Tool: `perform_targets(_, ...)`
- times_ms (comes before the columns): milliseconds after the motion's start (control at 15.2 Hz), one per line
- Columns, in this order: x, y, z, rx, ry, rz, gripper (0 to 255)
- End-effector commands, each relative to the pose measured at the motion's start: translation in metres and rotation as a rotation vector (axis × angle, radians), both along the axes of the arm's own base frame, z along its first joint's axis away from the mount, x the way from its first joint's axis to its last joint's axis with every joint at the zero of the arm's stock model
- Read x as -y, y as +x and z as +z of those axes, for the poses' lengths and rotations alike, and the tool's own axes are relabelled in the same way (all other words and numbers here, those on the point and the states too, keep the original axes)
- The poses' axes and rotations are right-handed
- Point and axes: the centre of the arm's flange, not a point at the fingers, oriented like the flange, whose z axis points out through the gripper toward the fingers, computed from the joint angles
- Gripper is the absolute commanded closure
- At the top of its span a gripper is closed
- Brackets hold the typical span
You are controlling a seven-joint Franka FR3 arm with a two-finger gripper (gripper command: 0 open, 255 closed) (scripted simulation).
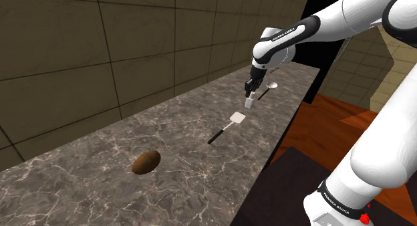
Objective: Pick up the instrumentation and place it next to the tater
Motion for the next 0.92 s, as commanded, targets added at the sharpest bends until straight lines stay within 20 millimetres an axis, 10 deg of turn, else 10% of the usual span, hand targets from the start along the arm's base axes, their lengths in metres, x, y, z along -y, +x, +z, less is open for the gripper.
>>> perform_targets(0,0.001,0.0,0.01,0.0,0.0,0.0,255)
perform_targets(858,0.001,0.0,0.079,0.0,0.0,0.0,255)
